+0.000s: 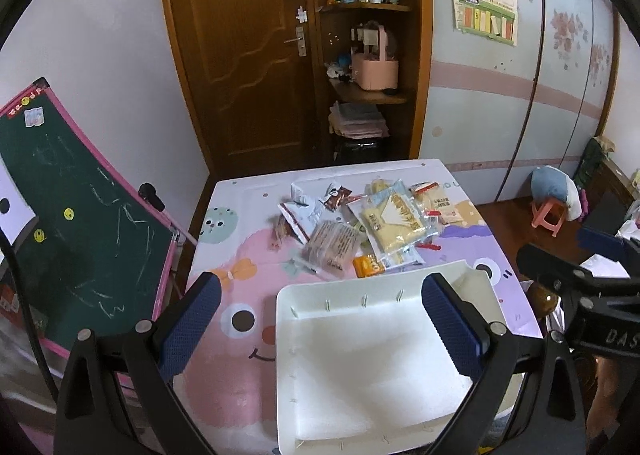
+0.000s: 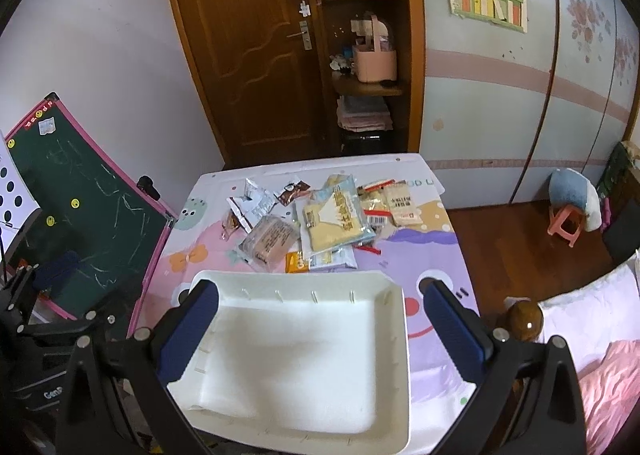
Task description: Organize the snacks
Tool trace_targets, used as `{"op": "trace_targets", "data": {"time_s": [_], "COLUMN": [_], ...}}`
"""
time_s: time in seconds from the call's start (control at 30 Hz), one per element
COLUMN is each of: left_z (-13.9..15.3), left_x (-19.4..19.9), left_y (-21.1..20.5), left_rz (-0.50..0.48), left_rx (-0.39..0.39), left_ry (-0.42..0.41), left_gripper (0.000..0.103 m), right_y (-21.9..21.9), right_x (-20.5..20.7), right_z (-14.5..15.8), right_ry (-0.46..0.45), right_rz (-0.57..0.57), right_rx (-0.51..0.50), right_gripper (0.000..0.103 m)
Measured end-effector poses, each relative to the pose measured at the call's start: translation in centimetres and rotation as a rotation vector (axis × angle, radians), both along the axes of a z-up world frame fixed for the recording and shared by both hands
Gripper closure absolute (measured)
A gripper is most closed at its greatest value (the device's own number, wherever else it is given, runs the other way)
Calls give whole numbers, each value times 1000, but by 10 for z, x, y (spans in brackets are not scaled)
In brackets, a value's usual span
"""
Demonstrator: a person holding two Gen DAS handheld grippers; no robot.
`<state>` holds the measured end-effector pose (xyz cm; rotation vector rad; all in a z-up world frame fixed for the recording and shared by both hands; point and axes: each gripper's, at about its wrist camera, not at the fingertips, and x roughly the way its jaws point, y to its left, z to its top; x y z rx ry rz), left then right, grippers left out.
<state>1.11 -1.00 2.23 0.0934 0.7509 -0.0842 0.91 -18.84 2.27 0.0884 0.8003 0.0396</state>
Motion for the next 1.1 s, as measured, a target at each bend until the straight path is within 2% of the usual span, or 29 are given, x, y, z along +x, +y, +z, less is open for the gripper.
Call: {"op": "trace_targets", "data": {"time_s": [0.27,0.47,0.6,0.67,0.73,0.83,0.97,1.1], "left_z": [16,34,43,43,38,19,-29,-80], "left_x": [25,62,85,101,121,146,188,223], "left_y": [7,16,27,27,23,14,0,-6], "left_rz": [-19,-25,-47,-55,-54,-75,-120,-148], "left_rx": [4,9,-44,-27,15,71,121,131], "left_ry": [-21,-52,-55,-26,-9,28,151,280], "left_gripper": [3,3,3,3,3,3,3,3], "right_y": [-6,-6,-7,-5,-2,3,5,-3], "right_x": [29,58,81,91,104,131,171,205], "right_z": [32,61,64,59,49,18,-45,-115], "right_ry": [-44,-82,-68,-57,-22,76,249,433], "right_rz": [28,44,75,102,125,157,127,94], "right_rx": [-42,-87,-65,-61,-52,-45,-76,-18], "right_gripper": [0,0,0,0,0,0,0,0]}}
